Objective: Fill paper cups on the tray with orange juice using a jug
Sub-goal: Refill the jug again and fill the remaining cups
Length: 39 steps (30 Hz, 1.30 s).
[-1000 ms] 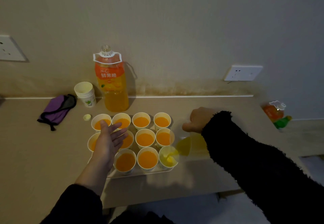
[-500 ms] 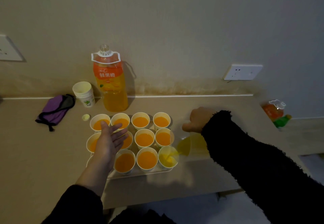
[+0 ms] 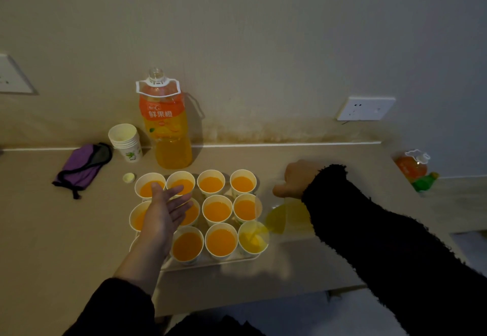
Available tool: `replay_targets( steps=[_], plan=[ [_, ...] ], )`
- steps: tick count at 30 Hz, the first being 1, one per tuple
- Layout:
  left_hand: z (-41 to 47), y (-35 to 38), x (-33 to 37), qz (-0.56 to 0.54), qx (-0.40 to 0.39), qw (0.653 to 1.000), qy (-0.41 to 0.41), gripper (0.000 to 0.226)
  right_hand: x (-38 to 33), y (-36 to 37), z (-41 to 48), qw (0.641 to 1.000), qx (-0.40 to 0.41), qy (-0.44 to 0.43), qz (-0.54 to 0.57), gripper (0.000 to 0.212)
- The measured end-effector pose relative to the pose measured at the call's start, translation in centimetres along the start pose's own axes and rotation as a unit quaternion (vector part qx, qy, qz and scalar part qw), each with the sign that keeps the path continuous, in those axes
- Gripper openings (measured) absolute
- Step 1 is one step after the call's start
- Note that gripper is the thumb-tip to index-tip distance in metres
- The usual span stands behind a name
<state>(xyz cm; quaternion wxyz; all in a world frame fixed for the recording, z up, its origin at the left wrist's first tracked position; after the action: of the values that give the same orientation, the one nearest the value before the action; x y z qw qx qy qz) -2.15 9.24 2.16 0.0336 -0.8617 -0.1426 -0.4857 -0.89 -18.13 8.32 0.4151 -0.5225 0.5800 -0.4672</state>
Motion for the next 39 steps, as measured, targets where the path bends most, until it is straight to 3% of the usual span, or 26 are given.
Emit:
replay_targets(
  steps=[39],
  plan=[
    [-0.09,0.06,0.05,0.004,-0.008,1.0,0.004,0.065,-0.38,-0.47,-0.71,0.999,-0.01,-0.002,-0.031,0.049]
  ],
)
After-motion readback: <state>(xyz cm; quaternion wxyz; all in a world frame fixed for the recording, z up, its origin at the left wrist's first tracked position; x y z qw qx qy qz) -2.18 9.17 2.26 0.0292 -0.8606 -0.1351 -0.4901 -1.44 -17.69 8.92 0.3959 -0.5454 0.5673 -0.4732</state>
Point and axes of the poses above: each hand's wrist, its own z-axis towards the middle knuckle, its own y-axis out of the palm, x = y × z, the point moved 4 cm from there along z, towards the middle knuckle, and after that the axes turned 10 degrees about x, right-handed, at the moved point
